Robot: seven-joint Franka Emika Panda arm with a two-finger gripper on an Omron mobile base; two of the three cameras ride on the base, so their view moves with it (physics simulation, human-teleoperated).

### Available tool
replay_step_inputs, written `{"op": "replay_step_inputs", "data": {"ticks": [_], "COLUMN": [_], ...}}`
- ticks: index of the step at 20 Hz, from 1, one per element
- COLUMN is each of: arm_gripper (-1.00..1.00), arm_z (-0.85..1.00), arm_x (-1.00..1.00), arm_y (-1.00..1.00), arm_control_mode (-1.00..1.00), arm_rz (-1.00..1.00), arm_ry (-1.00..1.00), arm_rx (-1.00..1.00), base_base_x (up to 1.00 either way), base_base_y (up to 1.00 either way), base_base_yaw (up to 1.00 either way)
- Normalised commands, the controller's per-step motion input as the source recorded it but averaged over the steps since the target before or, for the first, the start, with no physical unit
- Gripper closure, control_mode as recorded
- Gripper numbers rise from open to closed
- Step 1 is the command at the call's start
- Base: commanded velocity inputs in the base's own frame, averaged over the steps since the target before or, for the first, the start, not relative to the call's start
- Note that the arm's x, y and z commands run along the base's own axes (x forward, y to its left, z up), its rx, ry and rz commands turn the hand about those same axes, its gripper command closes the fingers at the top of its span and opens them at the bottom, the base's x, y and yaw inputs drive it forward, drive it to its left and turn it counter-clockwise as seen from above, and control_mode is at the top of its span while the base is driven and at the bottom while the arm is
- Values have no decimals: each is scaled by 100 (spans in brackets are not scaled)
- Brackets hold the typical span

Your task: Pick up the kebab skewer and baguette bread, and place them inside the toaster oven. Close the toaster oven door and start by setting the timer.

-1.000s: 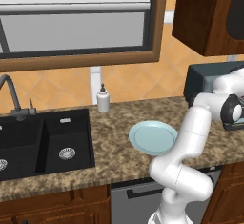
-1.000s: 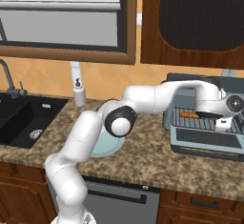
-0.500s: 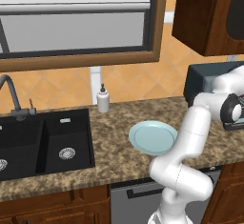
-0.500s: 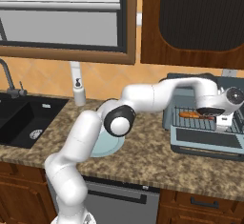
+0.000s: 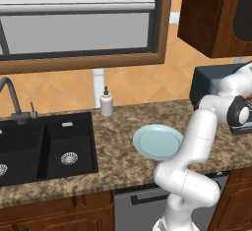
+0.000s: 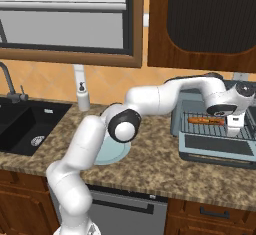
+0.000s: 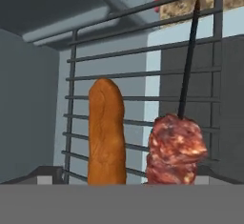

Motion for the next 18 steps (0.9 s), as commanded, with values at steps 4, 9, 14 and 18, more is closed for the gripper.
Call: {"op": "replay_step_inputs", "data": {"ticks": [4,9,14,18], "arm_gripper": [-100,-100,-100,-100], "arm_z": [-3,-37,-24,2], "arm_x": [1,12,19,-19], "arm_y": [16,6,4,-4], "arm_control_mode": [-100,-100,-100,-100], "arm_rz": [4,3,0,2], "arm_ry": [36,8,-1,-10], "arm_rx": [0,-1,0,1], "base_base_x": [0,0,0,0], "base_base_y": [0,0,0,0], "base_base_yaw": [0,0,0,0]}}
